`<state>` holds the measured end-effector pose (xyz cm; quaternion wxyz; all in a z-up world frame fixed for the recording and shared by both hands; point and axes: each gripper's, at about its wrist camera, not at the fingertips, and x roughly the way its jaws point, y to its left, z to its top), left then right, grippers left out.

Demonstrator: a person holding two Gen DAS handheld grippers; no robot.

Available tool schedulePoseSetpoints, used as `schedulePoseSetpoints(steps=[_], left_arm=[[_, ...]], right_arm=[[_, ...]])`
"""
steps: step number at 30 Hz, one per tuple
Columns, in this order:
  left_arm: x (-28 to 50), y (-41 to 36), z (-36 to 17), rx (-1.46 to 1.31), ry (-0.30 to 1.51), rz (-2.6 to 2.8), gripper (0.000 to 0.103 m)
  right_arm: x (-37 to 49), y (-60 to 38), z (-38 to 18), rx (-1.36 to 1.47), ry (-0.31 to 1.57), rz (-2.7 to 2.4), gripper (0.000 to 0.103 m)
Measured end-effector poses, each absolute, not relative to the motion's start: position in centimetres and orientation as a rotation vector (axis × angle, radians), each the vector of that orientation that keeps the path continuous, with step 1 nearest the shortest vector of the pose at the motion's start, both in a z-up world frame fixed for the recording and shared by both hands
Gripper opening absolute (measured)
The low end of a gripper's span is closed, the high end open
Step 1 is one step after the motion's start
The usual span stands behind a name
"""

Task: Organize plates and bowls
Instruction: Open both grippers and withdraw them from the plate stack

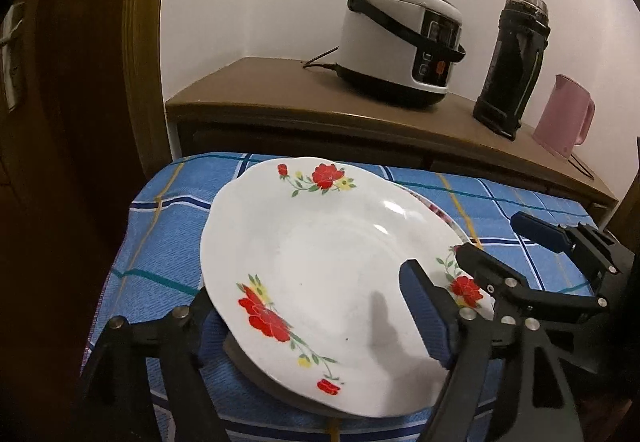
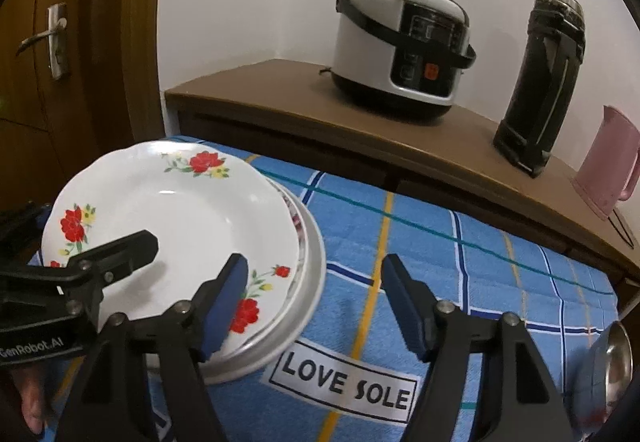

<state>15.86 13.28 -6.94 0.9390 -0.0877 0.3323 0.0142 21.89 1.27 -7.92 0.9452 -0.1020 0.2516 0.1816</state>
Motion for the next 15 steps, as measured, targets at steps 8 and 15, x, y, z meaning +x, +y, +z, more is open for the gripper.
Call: schedulePoseSetpoints(steps=[8, 15], left_arm=[[15.0, 14.4, -6.4, -0.206, 0.629, 0.115, 0.082], [13.3, 16.7, -5.3, -0.314, 0.514, 0.15, 0.087]], right_arm=[[19.9, -0.2, -7.6, -0.186, 0.477, 0.371, 0.073], [17.5, -2.6, -7.5, -0.138, 0.448, 0.372, 0.075]])
